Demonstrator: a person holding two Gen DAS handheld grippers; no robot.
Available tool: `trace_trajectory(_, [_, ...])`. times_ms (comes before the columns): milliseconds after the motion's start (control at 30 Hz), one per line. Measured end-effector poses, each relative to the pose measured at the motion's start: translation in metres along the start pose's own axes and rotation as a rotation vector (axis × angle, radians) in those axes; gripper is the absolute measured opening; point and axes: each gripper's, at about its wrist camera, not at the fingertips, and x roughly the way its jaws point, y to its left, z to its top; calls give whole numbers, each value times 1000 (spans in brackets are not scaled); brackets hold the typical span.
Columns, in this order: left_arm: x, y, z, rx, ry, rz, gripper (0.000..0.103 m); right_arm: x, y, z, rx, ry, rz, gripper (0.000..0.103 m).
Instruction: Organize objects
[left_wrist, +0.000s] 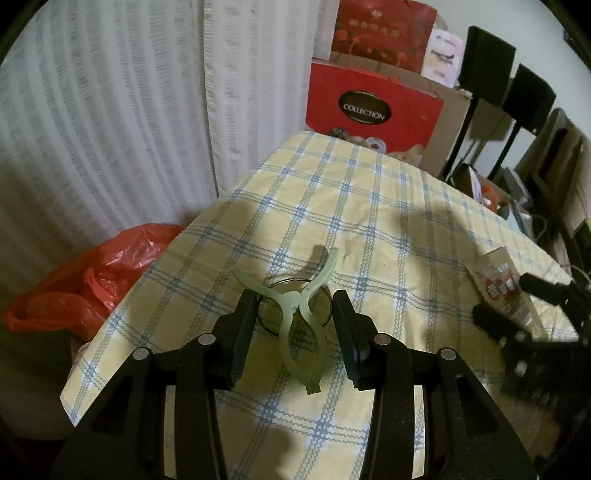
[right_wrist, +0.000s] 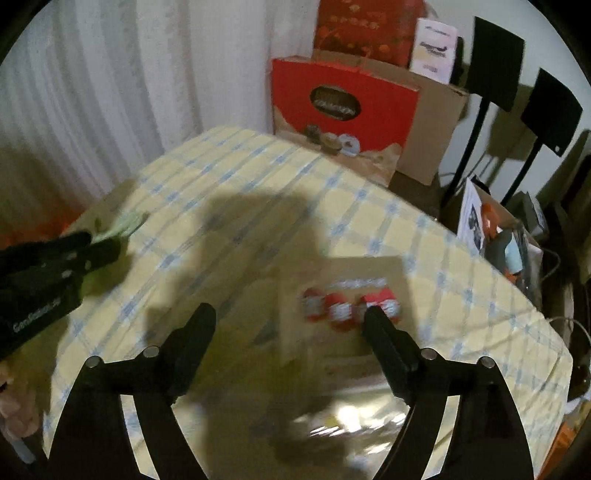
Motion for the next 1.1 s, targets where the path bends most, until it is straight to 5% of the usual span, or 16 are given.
trace_trajectory(100, [2, -2, -1, 11, -2, -1, 39, 11, -17, 0, 32, 64, -1, 91])
trace_trajectory(267, [2, -8, -2, 29, -6, -1, 39, 13, -20, -7, -17, 40, 25, 103])
trace_trajectory(433, [1, -12, -1, 40, -14, -2, 39, 14, -22, -10, -16, 28, 27, 103])
trace_trajectory(467, [0, -12, -1, 42, -15, -3, 39, 14, -22, -9, -10, 37, 25, 100])
trace_trajectory(567, [-2, -13, -1, 43, -19, -3, 39, 5, -14, -7, -6, 46, 24, 57])
trace_trajectory(933, [-8, -14, 0, 47, -31, -10, 39, -8, 3, -15, 35, 39, -44, 52])
trace_trajectory(967, [-9, -15, -1, 48, -32, -9, 39, -11, 3, -16, 38, 28, -50, 16])
trace_trajectory(1000, [-9, -15, -1, 48, -33, -9, 39, -17, 3, -17, 50, -3, -7, 3])
trace_trajectory(1100, [-10, -16, 0, 52, -33, -8, 39, -19, 0, -16, 82, 21, -12, 2])
